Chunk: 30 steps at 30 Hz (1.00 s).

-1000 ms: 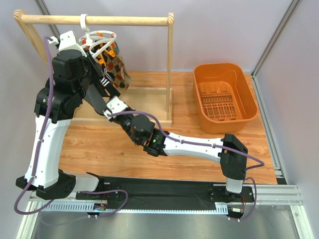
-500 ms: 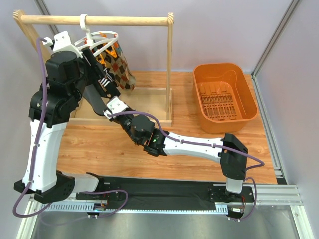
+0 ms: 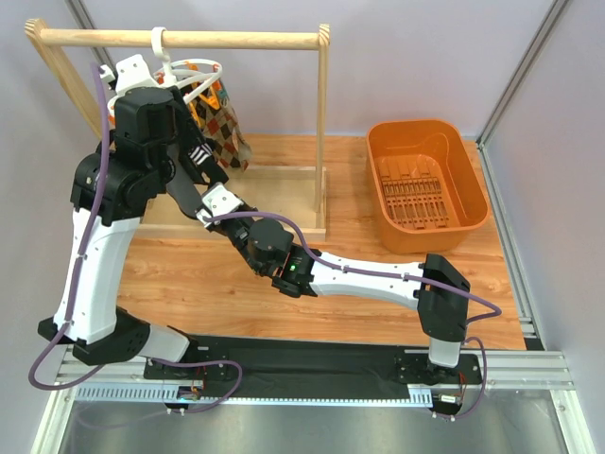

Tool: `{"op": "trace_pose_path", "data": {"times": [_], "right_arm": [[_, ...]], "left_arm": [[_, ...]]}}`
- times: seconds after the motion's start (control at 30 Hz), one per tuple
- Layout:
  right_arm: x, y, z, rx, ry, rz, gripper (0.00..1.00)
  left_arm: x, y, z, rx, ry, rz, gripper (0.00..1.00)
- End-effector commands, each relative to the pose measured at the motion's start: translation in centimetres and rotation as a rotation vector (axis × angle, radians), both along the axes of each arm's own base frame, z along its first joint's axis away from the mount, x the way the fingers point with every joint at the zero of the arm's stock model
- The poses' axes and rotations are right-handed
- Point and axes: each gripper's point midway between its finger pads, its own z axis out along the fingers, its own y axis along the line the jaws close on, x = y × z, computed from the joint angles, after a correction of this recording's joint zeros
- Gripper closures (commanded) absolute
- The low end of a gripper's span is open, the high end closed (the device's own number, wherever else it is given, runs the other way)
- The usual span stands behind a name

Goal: Remove the socks clipped to the hanger

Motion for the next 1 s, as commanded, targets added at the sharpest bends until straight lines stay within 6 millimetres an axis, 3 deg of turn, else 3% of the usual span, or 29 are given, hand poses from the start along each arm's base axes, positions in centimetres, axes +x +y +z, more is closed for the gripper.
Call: {"op": "trace_pose_path", "data": {"times": [0.0,0.37,0.63,0.97], "right_arm": [[-0.5,-1.5,3.7,0.086,-0.046,-0.015,1.0],[-0.9,-2.1,3.8,0.076,-0.061,-0.003,1.0],[-1.0,-2.6,4.0,0.078,-0.065,-0.004,1.0],[-1.1,-3.2,4.0,0.078,-0.064,-0.013,1.0]], "left_arm": [[-0.3,0.7,0.6,-0.008,-0.014,0.053,0.39],[-0.3,1.4,1.7,0.005,-0.057,0.083,0.43],[0.3,0.6,2.0,-0.013,-0.094,0.052,0.48],[0.4,0.2,2.1,-0.025,-0.1,0.031,0.82]]}}
